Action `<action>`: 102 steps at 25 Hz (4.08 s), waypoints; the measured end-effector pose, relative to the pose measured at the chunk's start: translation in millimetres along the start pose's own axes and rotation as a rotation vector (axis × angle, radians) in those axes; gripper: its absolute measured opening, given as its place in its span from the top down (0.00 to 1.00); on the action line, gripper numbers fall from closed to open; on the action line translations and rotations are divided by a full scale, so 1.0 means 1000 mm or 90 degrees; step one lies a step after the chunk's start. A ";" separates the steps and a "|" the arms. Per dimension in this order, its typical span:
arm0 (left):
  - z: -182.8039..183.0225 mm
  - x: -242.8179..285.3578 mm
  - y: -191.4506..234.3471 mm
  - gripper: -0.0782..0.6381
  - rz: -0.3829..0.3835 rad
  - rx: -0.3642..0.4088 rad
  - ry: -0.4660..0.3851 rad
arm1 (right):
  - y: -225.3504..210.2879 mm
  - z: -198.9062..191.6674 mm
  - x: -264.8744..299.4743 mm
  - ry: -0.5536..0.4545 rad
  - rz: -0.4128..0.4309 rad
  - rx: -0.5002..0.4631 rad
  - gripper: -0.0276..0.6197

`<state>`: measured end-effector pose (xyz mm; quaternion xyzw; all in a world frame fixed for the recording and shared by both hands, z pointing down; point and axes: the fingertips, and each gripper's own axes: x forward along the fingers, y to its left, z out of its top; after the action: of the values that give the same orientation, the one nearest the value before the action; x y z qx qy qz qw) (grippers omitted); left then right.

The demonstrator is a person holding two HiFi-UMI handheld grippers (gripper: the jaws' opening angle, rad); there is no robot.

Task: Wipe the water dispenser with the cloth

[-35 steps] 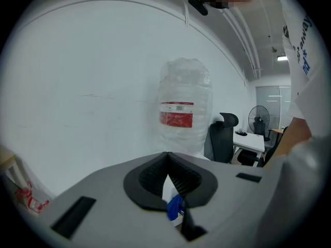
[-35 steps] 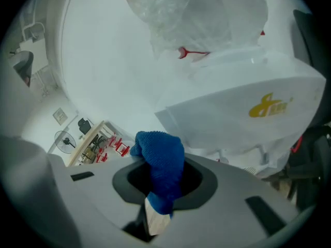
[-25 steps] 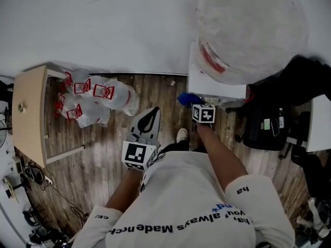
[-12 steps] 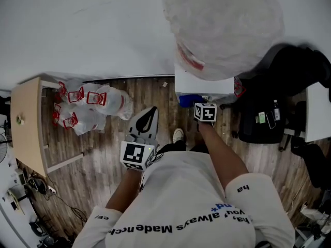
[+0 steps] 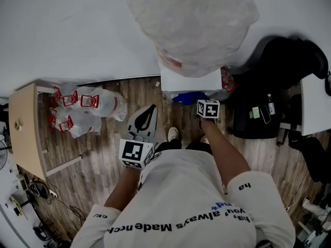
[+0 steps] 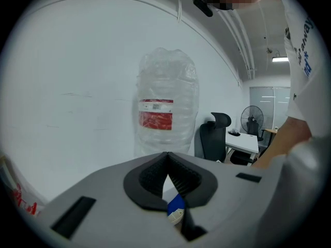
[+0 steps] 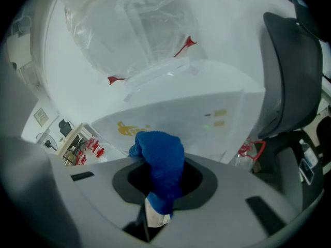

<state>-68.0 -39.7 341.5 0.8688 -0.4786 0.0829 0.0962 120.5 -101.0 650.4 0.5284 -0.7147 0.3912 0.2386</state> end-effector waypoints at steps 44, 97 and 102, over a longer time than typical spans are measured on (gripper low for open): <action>-0.038 0.077 -0.069 0.87 -0.081 0.018 0.048 | -0.116 -0.031 0.030 0.072 -0.040 -0.037 0.83; -0.177 0.073 -0.021 0.87 -0.016 -0.026 0.055 | -0.177 -0.136 0.170 0.102 -0.085 -0.056 0.83; -0.181 0.072 -0.019 0.87 -0.016 -0.032 0.057 | -0.171 -0.133 0.158 0.080 -0.087 -0.033 0.83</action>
<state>-23.7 -43.7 532.1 0.8673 -0.4651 0.1085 0.1405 219.9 -105.8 899.5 0.5441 -0.6702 0.3880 0.3228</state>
